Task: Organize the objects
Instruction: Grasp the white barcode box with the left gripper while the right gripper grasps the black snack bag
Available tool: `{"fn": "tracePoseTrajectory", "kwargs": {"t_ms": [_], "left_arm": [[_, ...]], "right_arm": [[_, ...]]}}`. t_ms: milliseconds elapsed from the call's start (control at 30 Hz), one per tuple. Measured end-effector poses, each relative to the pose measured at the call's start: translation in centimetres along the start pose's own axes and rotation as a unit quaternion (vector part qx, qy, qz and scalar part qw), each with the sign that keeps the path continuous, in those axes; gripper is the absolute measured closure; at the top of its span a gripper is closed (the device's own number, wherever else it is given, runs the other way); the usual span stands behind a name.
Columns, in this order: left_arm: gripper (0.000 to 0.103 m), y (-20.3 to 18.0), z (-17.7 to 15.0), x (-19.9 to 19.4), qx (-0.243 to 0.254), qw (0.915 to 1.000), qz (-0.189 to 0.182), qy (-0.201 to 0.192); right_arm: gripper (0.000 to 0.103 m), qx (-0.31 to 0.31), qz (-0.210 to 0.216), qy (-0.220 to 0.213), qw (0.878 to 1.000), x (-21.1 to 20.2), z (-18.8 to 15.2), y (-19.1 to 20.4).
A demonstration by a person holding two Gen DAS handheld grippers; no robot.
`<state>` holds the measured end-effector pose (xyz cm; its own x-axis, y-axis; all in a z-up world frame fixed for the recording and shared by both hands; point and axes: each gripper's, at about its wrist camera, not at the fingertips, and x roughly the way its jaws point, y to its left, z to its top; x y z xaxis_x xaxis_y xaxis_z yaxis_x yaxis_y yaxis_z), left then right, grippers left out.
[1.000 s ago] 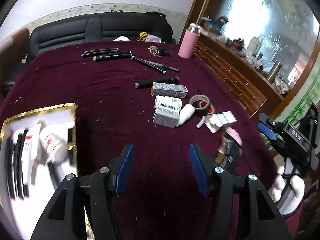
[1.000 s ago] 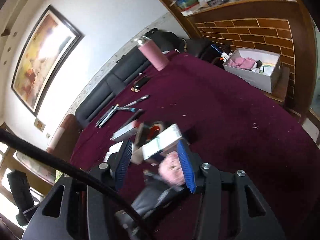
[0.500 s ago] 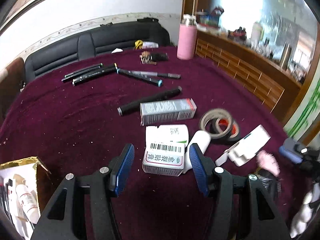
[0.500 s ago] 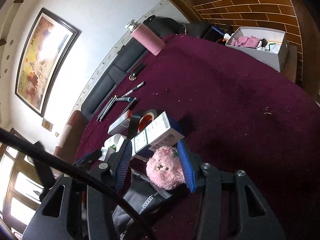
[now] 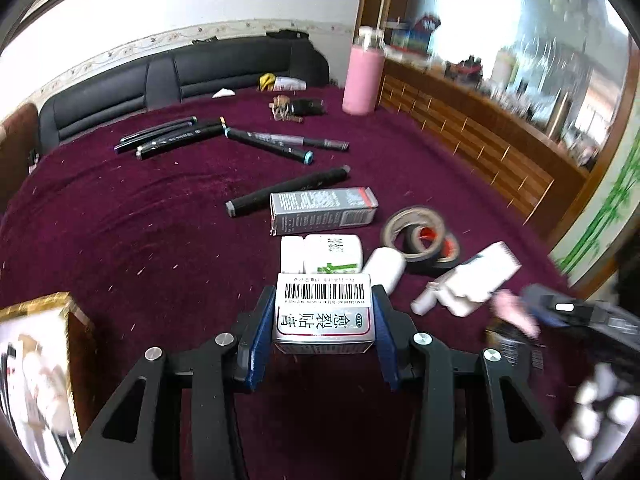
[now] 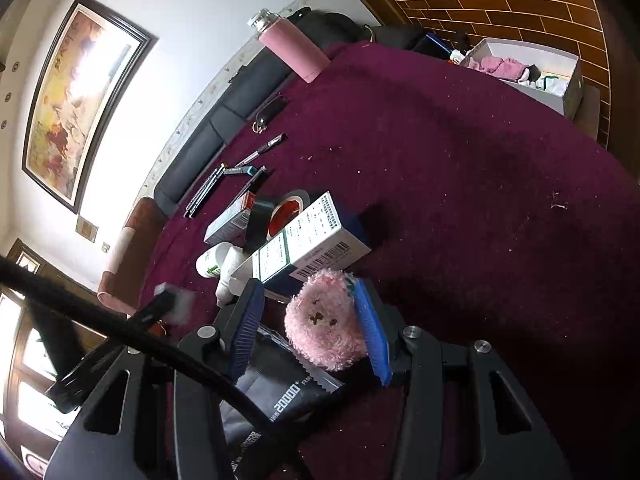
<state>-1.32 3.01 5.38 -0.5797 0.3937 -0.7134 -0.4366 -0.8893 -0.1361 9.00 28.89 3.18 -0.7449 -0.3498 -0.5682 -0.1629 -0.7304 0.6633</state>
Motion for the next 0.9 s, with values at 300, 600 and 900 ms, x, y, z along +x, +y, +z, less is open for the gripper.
{"fn": "tracePoseTrajectory", "kwargs": {"t_ms": [300,600,900], "left_arm": [[0.063,3.1,-3.9,-11.1,-0.065,0.9938,-0.061,-0.065],[0.063,7.8,-7.9,-15.0,-0.117,0.9849,-0.089,-0.091],[0.063,10.4,-10.3,-17.3,-0.135,0.9778,-0.107,-0.119]], "right_arm": [[0.057,0.002,-0.018,0.003,1.0,-2.5,-1.9,1.6],[0.057,0.008,-0.071,0.059,0.996,-2.6,-5.2,5.5],[0.057,0.004,-0.14,0.075,0.987,-2.5,-6.3,7.4]]}}
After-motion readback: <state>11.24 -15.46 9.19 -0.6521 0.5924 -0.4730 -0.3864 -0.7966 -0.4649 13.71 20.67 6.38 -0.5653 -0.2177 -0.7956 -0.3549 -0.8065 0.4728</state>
